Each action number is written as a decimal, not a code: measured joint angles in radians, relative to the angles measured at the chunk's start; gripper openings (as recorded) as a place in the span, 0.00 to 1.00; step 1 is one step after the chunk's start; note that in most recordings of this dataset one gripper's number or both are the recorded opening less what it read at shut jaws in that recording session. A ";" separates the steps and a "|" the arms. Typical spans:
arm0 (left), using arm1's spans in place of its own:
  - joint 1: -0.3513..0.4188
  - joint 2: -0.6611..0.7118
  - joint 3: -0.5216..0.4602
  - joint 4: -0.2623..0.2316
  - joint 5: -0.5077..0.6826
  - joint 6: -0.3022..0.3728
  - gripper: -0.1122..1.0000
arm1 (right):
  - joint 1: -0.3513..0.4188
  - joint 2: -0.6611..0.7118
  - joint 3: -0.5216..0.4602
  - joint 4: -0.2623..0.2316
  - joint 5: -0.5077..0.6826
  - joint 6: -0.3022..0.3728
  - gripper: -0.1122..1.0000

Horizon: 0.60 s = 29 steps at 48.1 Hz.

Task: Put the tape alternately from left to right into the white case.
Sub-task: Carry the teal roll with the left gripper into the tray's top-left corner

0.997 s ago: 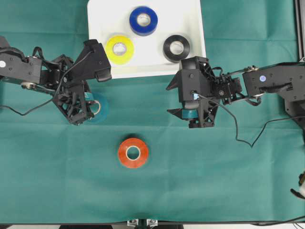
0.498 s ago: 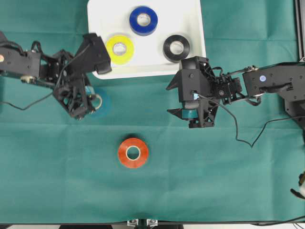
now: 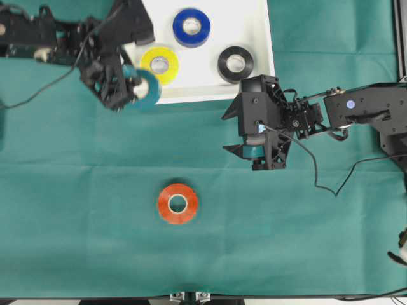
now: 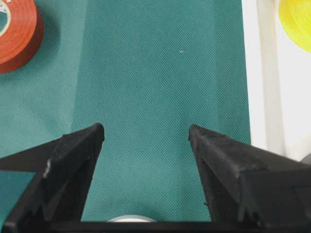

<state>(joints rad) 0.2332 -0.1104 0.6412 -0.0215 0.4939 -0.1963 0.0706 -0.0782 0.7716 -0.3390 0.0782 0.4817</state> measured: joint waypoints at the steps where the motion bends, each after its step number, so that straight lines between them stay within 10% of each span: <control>1: 0.009 0.005 -0.003 0.000 0.000 0.009 0.06 | 0.000 0.002 0.000 0.000 0.000 0.000 0.80; 29: 0.206 0.173 -0.124 0.000 -0.069 0.181 0.06 | 0.000 0.000 0.000 -0.002 0.000 0.000 0.80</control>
<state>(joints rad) 0.4387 0.0629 0.5170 -0.0215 0.4249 -0.0153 0.0706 -0.0782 0.7716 -0.3405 0.0782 0.4817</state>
